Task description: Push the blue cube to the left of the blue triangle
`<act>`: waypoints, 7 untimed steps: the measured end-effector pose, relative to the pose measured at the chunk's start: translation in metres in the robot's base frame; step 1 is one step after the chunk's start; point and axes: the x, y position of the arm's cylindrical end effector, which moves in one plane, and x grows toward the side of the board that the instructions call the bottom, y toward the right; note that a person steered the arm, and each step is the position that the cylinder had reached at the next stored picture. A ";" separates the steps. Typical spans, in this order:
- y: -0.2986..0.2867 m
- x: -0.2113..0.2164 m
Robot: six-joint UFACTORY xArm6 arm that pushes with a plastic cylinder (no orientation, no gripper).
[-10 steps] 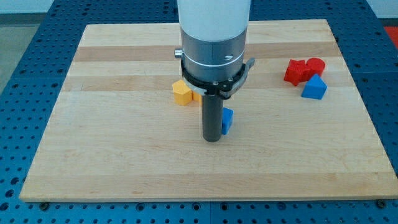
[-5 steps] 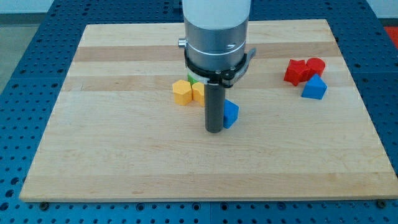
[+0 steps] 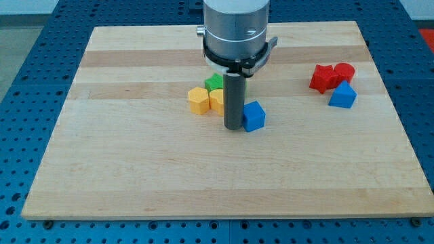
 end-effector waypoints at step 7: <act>0.119 -0.033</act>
